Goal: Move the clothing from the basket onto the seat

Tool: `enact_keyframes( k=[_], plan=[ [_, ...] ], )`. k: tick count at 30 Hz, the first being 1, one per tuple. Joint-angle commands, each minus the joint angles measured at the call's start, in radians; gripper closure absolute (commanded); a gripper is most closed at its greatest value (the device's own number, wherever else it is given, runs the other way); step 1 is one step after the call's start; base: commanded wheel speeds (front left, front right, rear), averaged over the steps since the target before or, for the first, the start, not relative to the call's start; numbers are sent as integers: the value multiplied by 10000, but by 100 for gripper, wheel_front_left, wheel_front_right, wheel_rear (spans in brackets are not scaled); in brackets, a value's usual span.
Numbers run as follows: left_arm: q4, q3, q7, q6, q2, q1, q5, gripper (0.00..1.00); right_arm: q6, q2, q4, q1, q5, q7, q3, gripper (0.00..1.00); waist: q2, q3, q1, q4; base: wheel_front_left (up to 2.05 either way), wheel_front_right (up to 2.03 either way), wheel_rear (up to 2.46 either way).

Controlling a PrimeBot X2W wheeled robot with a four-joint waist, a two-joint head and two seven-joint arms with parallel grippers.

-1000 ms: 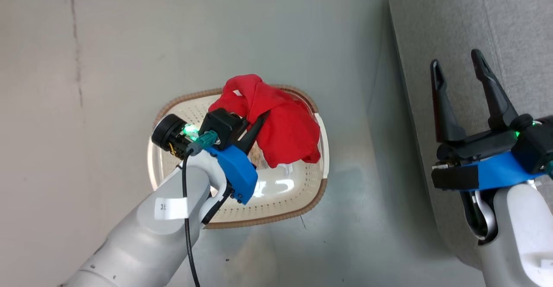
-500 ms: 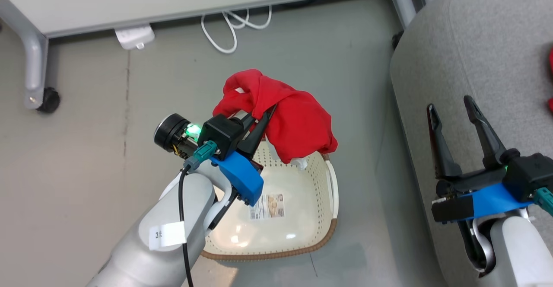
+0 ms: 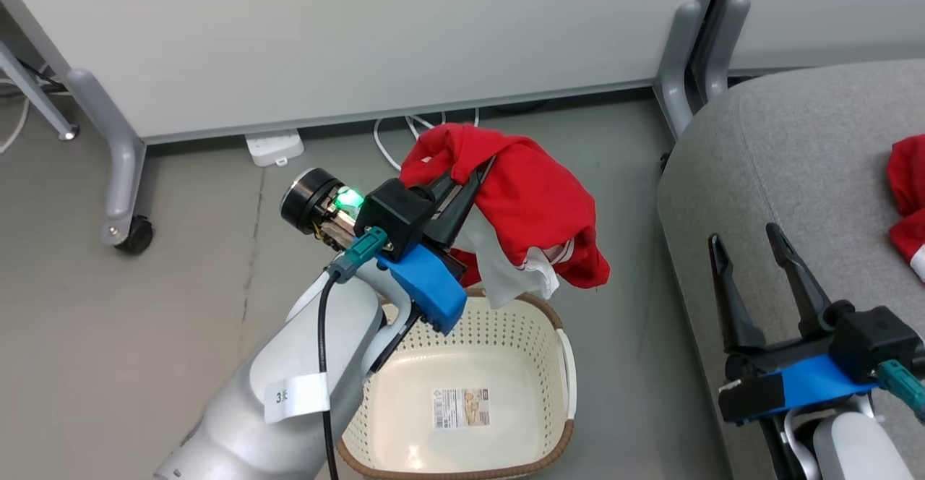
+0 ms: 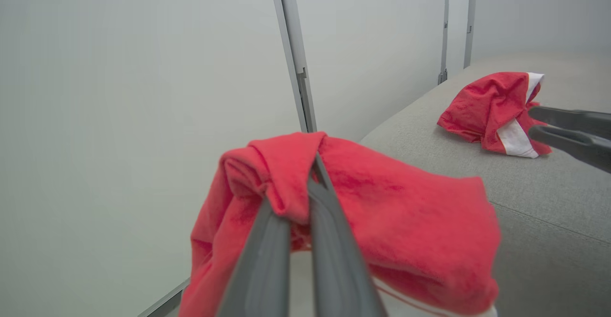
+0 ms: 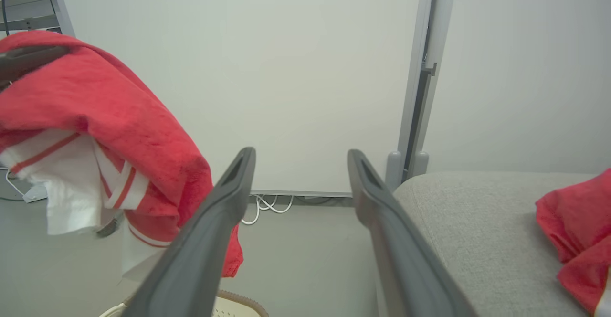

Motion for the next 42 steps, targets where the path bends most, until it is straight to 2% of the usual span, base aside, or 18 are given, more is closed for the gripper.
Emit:
enact_keyframes(
  k=[1, 10, 15, 34, 42],
  plan=[
    [-40, -1, -50, -10, 26, -183, 0, 100, 1, 29, -3, 187, 4, 0, -19, 0, -1, -167, 2, 52, 0, 0, 0],
    [-48, -209, -50, -10, 82, -260, -164, 100, 1, 128, -41, 558, 16, 0, 16, 0, -1, -426, 2, 128, 0, 0, 0],
    [-22, -236, -50, -11, 136, -250, -180, 100, 1, 41, -118, 513, 12, 0, 410, 0, -1, -417, 2, 151, 0, 0, 0],
    [3, -278, -50, -11, 55, -332, -111, 100, 1, -412, -41, -509, 146, 0, 3611, 0, -1, -217, 2, 223, 0, 0, 0],
    [6, -455, -50, -11, -57, -470, -102, 100, 1, -312, 582, -1561, 184, 0, 4704, 0, -1, -35, 2, 349, 0, 0, 0]
  ],
)
